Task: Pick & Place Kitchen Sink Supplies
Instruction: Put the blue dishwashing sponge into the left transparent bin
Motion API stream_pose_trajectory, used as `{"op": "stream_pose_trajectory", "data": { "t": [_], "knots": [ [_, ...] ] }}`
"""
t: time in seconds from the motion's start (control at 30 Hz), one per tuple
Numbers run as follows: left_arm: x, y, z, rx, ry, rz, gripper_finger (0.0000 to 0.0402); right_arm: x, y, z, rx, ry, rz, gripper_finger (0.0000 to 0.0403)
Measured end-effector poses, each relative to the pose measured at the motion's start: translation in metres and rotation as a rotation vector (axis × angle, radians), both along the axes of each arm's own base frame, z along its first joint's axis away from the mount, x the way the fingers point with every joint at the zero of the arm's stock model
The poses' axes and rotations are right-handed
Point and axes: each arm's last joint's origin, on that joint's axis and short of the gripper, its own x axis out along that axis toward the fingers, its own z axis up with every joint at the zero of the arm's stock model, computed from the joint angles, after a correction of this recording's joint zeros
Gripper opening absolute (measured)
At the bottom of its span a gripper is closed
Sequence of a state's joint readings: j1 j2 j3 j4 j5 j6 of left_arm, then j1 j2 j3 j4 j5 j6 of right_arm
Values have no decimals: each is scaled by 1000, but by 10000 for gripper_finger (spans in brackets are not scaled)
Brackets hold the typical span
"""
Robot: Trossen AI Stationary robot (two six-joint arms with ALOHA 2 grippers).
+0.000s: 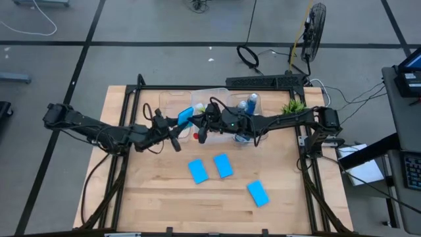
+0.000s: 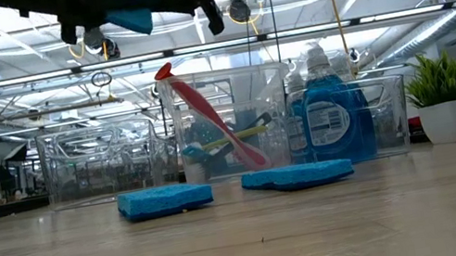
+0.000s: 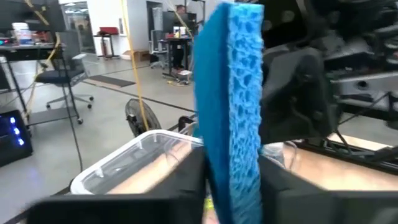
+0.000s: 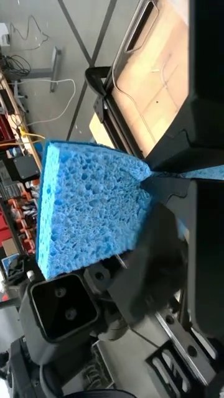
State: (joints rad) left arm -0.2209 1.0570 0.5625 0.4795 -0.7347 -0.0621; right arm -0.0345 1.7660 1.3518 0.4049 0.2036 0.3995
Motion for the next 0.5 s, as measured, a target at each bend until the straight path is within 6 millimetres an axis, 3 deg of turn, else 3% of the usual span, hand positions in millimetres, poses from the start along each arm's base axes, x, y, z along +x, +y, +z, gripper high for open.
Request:
{"op": "stream_pose_trajectory", "data": {
  "t": [0.07, 0.1, 0.37, 0.5],
  "knots": [
    [0, 0, -1, -12, 8, 4, 28, 0, 0, 0, -9, 4, 2, 1],
    [-1, 1, -2, -21, 11, 6, 20, 0, 0, -1, -17, 9, 6, 3],
    [-10, 2, -3, -53, 54, 31, 11, -2, 1, 1, -46, 21, 55, 54],
    [-22, 7, -1, -67, 77, 112, 11, -10, 2, 14, -95, 23, 60, 95]
  ]
}}
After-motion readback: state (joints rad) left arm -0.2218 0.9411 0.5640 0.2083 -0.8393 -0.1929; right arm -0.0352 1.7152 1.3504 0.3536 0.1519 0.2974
